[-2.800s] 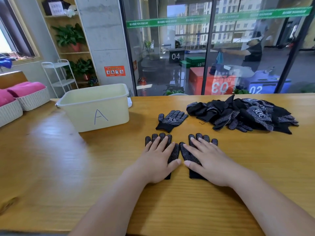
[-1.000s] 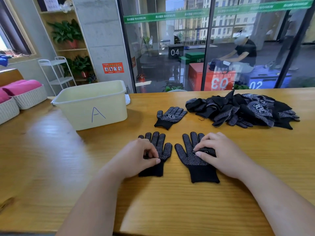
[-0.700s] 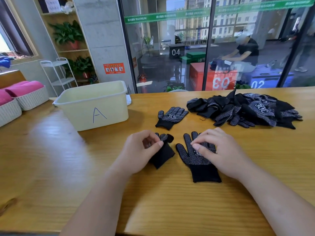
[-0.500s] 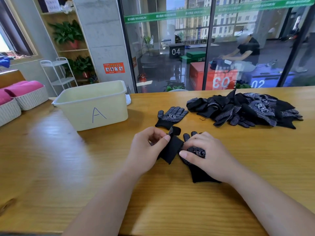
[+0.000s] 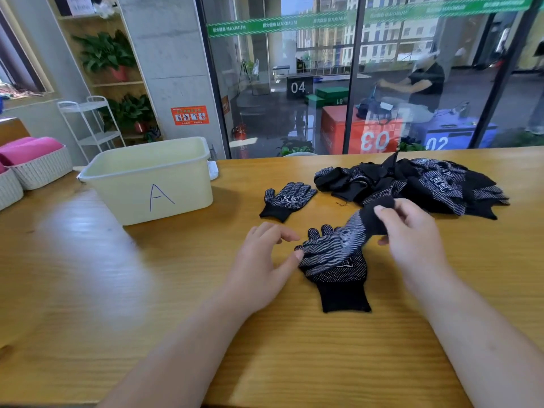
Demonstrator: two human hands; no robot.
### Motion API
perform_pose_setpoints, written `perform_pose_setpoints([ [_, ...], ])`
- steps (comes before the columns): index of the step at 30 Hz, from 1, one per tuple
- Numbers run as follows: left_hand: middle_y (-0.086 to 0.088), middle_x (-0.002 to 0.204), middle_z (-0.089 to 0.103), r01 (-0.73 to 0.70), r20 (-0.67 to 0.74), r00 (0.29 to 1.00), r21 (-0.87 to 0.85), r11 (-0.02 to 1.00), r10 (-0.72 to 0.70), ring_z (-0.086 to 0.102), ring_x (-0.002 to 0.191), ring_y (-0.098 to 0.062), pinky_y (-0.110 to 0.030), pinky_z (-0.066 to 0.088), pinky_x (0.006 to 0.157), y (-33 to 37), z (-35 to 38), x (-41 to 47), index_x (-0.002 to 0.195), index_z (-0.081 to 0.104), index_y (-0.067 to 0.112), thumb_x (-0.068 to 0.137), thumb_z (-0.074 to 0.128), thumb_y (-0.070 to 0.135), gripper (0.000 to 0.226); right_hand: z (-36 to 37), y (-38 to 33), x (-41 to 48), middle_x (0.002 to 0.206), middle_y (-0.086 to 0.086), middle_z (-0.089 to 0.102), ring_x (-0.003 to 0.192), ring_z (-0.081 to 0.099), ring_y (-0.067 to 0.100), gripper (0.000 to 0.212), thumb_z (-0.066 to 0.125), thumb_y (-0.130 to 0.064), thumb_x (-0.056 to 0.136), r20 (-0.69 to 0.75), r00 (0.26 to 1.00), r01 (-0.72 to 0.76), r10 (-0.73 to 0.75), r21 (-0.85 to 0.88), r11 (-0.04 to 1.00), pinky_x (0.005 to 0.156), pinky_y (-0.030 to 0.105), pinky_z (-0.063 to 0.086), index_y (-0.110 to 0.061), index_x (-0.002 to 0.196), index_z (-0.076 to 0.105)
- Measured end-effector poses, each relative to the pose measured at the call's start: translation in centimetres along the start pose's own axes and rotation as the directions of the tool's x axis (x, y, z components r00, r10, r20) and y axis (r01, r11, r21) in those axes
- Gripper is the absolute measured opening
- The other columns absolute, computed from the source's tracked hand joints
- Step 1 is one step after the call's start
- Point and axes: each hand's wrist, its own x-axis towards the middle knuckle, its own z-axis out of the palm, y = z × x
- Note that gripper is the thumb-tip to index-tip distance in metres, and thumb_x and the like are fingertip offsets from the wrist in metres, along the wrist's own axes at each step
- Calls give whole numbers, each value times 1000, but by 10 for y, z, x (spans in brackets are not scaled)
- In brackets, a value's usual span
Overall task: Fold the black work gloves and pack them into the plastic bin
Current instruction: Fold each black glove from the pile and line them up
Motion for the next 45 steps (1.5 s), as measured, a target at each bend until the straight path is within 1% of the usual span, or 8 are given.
perform_pose_setpoints([
  [4,22,136,56,-100,169,983,172,980,70,45,135,-7,-42,42,114,-5,6,-1,132,62,39,98,65,59,40,-18,13,13,98,-4,79,93,75,17,8,67,-21,99,-122,985,-127,121,-42,991,87,47,63,-24,103,74],
  [11,25,149,52,-186,315,946,321,929,81,35,147,-5,-42,28,125,-1,8,-3,144,57,38,95,52,80,65,-17,9,15,108,-5,80,104,76,17,14,72,-21,100,-175,983,-26,46,113,993,98,54,60,-26,112,77],
  [19,28,135,56,-114,271,962,337,935,20,44,135,-4,-43,32,122,-15,-6,0,122,61,41,88,51,88,59,-18,-26,7,116,2,79,108,74,19,22,65,-11,103,146,983,74,-109,231,970,93,39,57,-25,114,78],
  [25,26,141,52,-113,267,963,324,939,24,40,140,-6,-44,33,122,-20,-7,-1,124,61,43,82,59,89,62,-12,-80,8,112,1,80,101,77,18,25,73,-15,92,434,878,151,-204,153,977,82,25,59,-20,117,75],
  [28,22,145,49,-78,271,962,328,942,-15,36,143,-7,-44,33,123,-19,-9,-1,132,62,40,80,54,93,75,-4,-94,24,112,-6,80,97,78,15,20,76,-17,96,530,836,208,-139,-74,975,83,27,59,-21,115,74],
  [34,27,149,47,-41,322,945,310,950,-64,28,148,-5,-46,34,123,-18,-15,-3,145,59,37,77,55,96,90,15,-96,49,109,-19,78,104,72,3,12,76,-24,98,465,841,431,-278,-264,863,100,43,57,-32,108,75],
  [38,28,155,43,-34,333,940,319,947,-79,24,152,-6,-47,31,124,-19,-14,-4,151,54,36,77,58,94,95,18,-86,28,98,-25,75,94,68,-2,17,79,-18,95,454,768,590,-452,-226,775,90,21,51,-32,106,78],
  [45,19,169,32,-27,355,928,371,928,-115,9,160,-8,-45,19,131,-11,-11,-2,160,44,31,82,52,93,100,16,8,-31,115,-28,68,110,61,1,15,69,-42,100,701,685,691,-199,-540,481,93,35,53,-42,114,73],
])
